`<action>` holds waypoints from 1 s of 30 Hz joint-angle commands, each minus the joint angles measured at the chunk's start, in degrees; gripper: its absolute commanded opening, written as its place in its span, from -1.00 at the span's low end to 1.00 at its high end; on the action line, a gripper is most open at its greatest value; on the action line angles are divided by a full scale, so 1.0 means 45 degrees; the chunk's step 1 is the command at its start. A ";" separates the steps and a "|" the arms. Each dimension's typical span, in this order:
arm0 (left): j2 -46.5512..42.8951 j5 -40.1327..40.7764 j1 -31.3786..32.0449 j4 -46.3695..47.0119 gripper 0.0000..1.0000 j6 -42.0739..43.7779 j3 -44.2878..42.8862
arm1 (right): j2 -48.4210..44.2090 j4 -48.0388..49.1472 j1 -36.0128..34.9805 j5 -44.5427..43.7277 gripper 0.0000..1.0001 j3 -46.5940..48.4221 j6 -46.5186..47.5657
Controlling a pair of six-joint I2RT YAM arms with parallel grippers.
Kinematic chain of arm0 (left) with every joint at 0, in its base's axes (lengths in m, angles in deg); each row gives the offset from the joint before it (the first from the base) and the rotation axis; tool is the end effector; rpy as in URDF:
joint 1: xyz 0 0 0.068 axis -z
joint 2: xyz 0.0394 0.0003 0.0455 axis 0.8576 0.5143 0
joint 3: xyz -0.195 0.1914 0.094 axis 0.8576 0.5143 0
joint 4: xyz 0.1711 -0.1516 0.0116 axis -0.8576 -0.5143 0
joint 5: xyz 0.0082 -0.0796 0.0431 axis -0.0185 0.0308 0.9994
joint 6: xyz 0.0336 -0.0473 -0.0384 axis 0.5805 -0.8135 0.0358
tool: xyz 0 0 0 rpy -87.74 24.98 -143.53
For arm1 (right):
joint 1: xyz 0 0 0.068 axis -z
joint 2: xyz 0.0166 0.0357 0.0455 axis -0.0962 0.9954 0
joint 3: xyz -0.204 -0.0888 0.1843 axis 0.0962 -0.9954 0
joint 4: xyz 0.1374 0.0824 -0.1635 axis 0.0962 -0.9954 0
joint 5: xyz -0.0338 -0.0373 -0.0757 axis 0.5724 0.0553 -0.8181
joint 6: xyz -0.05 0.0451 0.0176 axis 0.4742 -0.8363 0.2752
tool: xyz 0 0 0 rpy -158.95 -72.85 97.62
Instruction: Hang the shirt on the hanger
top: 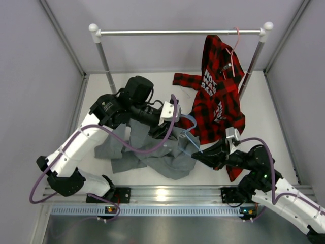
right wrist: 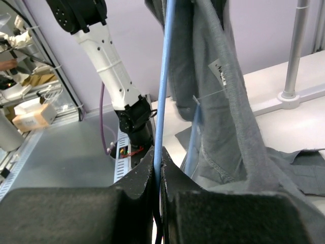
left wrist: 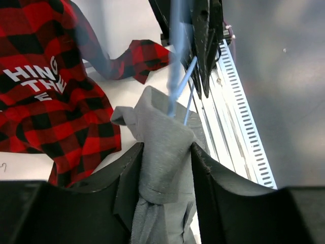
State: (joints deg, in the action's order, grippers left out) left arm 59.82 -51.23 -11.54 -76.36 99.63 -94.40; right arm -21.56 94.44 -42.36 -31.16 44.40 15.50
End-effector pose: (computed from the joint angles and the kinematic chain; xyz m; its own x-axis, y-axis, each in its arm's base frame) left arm 0.1237 -0.1960 0.4505 0.1498 0.4160 -0.8969 0.9722 -0.2270 0.0571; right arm 0.0338 0.0801 0.3055 -0.2043 0.2671 -0.9418 -0.9613 0.1268 0.2445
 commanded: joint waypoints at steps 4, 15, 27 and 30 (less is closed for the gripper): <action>-0.0358 -0.1423 -0.0030 -0.0143 -1.00 0.0434 0.0040 | 0.0024 0.0702 -0.0142 0.0682 -1.00 0.1072 0.0586; -0.0651 -0.0665 -0.0030 -0.0143 0.26 0.0221 -0.0057 | 0.0319 -0.0039 -0.0142 0.0780 -1.00 0.1971 0.1309; -0.1256 0.0607 -0.0030 0.0463 0.16 -0.0327 -0.0156 | -0.0189 -0.0020 -0.0142 0.1014 -1.00 0.1423 0.1094; -0.1296 0.0587 -0.0030 0.0482 -0.03 -0.0580 -0.0116 | -0.0189 -0.0274 -0.0161 0.1131 -1.00 0.1424 0.1270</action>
State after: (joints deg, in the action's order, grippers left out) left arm 55.56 -48.39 -11.70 -76.25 97.75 -93.92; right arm -21.19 89.58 -42.36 -28.45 49.30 19.02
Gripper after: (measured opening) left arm 0.477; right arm 0.003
